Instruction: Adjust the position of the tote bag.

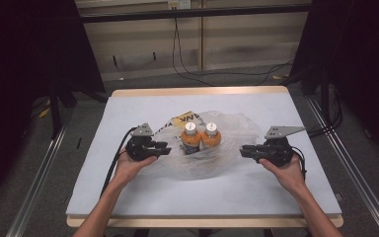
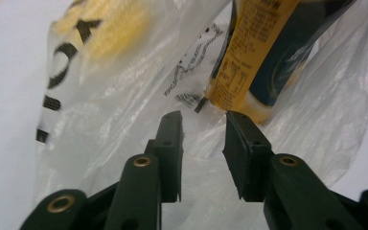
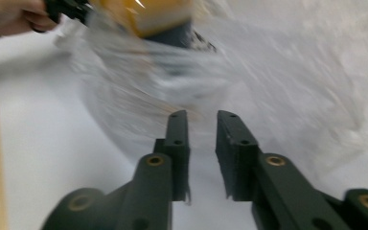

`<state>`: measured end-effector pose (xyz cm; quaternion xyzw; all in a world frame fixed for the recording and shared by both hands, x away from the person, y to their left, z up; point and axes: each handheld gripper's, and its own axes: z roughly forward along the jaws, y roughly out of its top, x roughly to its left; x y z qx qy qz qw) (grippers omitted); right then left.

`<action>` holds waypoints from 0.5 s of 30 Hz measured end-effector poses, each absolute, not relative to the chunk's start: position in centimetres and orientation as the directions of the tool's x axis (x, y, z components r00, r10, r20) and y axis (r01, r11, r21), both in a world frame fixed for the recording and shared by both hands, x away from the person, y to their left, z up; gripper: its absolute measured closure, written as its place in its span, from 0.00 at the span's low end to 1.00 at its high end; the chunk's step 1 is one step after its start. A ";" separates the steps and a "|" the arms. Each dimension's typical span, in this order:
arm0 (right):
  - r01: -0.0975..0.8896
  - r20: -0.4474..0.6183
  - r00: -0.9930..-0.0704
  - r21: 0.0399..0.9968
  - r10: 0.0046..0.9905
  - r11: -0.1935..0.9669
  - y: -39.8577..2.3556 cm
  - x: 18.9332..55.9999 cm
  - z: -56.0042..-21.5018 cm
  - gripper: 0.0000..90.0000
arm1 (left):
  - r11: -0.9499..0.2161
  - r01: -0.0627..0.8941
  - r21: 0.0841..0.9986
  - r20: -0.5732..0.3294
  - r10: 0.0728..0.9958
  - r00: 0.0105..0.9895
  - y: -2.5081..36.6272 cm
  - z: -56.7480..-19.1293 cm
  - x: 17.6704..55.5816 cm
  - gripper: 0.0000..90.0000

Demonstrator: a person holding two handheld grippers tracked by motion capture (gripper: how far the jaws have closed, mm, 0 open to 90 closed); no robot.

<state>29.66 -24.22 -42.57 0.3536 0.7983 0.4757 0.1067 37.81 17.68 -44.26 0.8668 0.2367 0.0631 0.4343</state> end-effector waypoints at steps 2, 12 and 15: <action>0.454 0.173 -0.737 0.843 0.654 0.289 -24.2 29.4 -42.2 0.91 | -0.510 0.355 0.784 -0.095 0.467 0.879 17.7 -44.1 37.8 0.78; 0.401 0.130 -0.773 0.858 0.620 0.320 -21.3 33.2 -39.2 1.00 | -0.558 0.355 0.750 -0.091 0.444 0.891 16.0 -44.3 38.6 0.88; 0.440 0.142 -0.771 0.824 0.620 0.358 -20.1 35.2 -40.2 1.00 | -0.579 0.352 0.735 -0.092 0.430 0.898 15.4 -44.9 39.0 0.89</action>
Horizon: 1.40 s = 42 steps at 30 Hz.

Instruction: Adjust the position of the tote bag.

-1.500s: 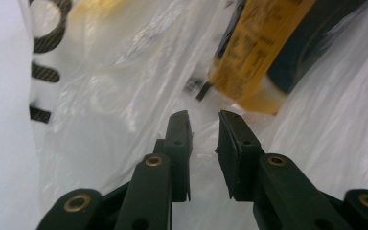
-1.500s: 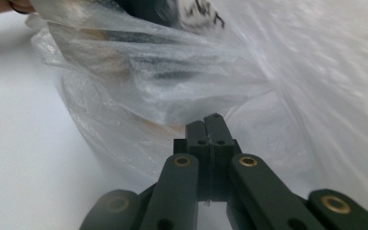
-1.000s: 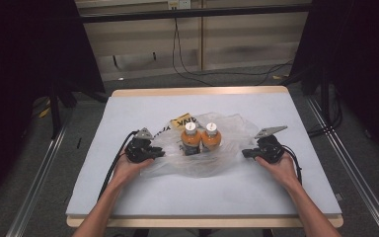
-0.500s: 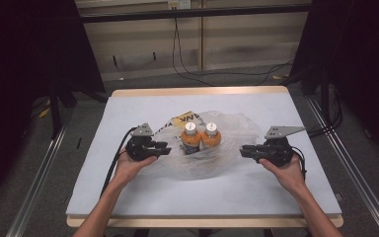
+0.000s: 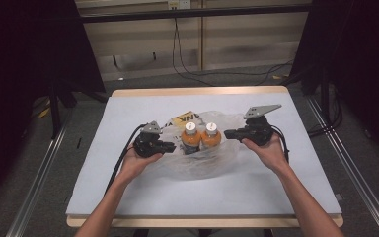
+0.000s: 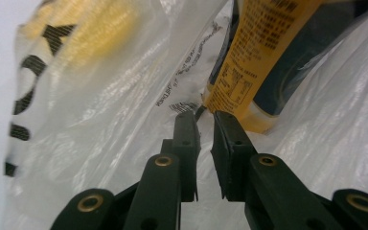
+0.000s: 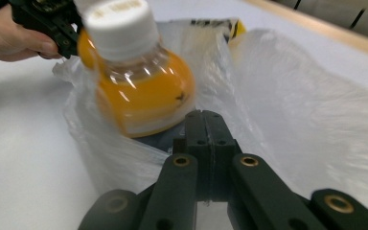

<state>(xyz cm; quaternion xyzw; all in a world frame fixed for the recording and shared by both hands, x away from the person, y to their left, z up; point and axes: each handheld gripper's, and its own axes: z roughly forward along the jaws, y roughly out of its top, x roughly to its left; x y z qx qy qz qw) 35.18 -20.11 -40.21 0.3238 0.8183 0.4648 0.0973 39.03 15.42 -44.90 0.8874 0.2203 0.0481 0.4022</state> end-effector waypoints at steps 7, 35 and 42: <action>0.478 0.145 -0.784 0.762 0.604 0.437 -18.5 36.3 -42.8 1.00 | -0.592 0.352 0.725 -0.095 0.419 0.903 14.4 -45.4 38.8 0.90; 0.619 -0.018 -0.649 0.569 0.760 0.542 -21.0 39.4 -47.1 1.00 | -0.769 0.322 0.551 0.073 0.429 0.900 15.2 -46.5 40.2 0.91; 0.658 -0.059 -0.600 0.530 0.798 0.534 -23.0 39.0 -46.8 1.00 | -0.750 0.347 0.563 0.058 0.455 0.889 17.0 -46.7 40.1 1.00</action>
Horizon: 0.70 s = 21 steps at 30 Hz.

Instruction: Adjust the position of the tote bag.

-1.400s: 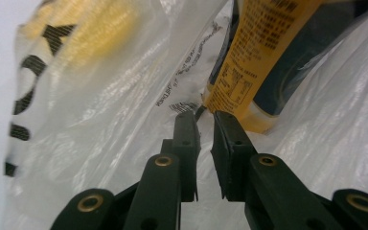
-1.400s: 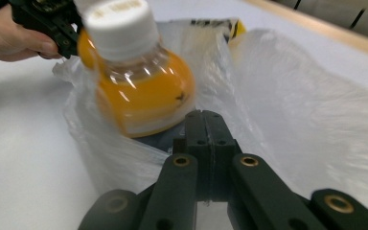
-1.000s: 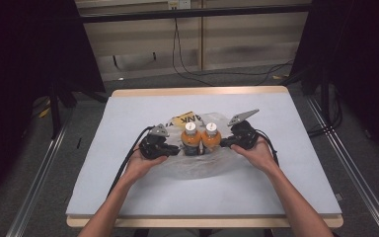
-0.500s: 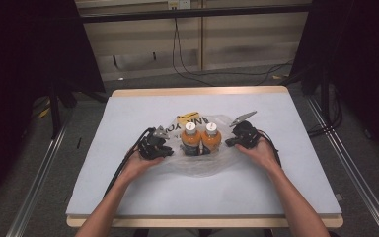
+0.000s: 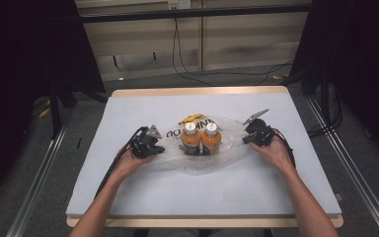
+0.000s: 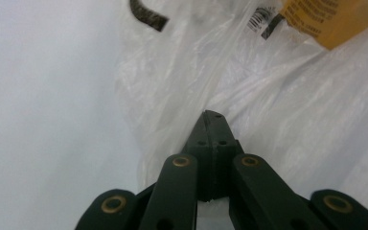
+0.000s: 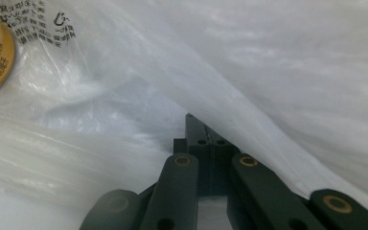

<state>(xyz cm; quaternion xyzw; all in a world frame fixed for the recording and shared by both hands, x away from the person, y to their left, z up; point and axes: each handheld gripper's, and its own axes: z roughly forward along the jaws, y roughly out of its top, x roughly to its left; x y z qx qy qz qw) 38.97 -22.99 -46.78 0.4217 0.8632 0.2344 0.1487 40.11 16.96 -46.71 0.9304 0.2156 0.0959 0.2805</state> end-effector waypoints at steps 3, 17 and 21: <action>0.663 -0.052 -0.599 0.527 0.799 0.531 -23.4 38.5 -46.7 1.00 | -0.750 0.338 0.569 0.061 0.448 0.892 17.2 -46.8 39.7 1.00; 0.668 0.029 -0.611 0.554 0.791 0.496 -25.6 36.7 -46.9 1.00 | -0.759 0.324 0.565 0.049 0.423 0.905 18.3 -46.6 38.1 1.00; 0.675 0.035 -0.601 0.557 0.798 0.484 -25.6 36.5 -46.9 1.00 | -0.759 0.325 0.564 0.045 0.422 0.906 18.7 -46.6 38.0 1.00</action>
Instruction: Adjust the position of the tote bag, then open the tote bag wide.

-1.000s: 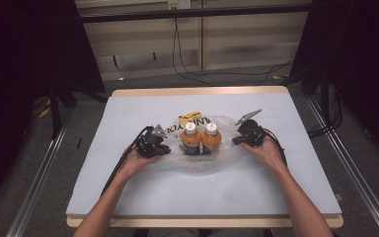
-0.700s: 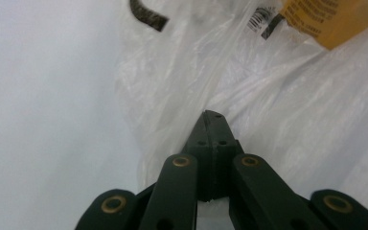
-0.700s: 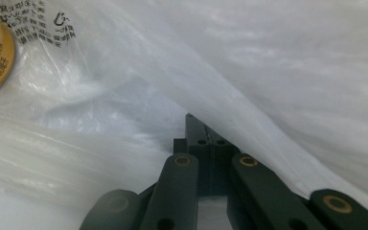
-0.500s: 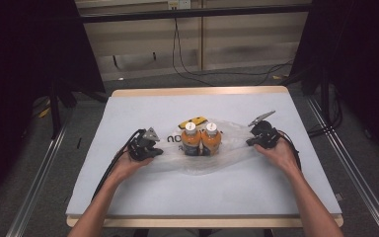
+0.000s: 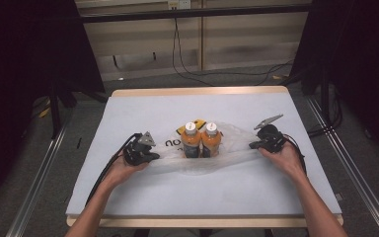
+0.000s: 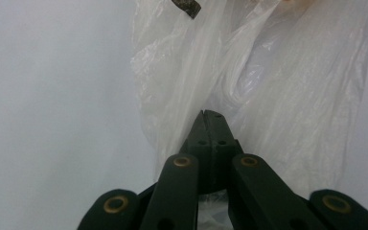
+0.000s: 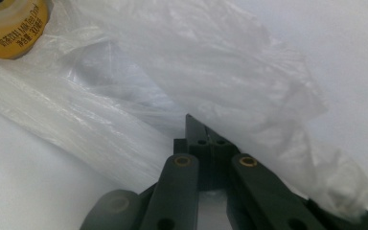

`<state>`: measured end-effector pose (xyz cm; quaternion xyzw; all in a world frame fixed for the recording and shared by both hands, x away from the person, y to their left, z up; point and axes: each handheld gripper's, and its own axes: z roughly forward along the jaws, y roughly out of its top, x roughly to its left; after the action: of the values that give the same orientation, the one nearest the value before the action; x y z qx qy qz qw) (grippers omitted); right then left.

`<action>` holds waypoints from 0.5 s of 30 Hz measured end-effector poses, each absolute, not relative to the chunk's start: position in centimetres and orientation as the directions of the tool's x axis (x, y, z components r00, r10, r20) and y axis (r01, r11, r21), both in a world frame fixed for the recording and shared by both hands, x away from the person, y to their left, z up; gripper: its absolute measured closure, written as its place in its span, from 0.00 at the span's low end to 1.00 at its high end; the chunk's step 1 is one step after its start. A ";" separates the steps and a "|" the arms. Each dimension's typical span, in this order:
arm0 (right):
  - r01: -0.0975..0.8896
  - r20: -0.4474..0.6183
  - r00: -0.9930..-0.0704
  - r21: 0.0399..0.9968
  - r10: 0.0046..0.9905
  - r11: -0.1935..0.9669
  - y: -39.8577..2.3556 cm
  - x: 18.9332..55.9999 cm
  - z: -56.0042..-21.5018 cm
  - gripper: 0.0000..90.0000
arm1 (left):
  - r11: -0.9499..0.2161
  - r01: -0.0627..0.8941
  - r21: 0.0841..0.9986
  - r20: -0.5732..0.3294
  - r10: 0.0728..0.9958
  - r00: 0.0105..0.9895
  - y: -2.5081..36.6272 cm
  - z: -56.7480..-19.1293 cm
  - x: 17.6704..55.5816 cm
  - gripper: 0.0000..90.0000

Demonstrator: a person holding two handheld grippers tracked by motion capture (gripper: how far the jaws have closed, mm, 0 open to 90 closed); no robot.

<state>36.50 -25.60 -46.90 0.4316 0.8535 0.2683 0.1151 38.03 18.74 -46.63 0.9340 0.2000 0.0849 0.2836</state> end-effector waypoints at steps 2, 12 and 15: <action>0.665 0.021 -0.607 0.560 0.794 0.494 -25.5 36.5 -46.9 1.00 | -0.749 0.333 0.572 0.036 0.429 0.903 18.8 -46.7 38.1 1.00; 0.674 0.057 -0.599 0.574 0.798 0.465 -25.8 36.4 -47.0 1.00 | -0.727 0.351 0.590 0.000 0.435 0.901 19.6 -46.8 38.2 1.00; 0.673 0.059 -0.597 0.579 0.800 0.460 -25.8 36.3 -47.1 1.00 | -0.700 0.380 0.605 -0.033 0.455 0.890 19.7 -46.9 38.3 1.00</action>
<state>36.29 -25.78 -47.05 0.4347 0.8471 0.2846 0.1110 38.30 19.69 -46.91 0.9200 0.2271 0.0597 0.3138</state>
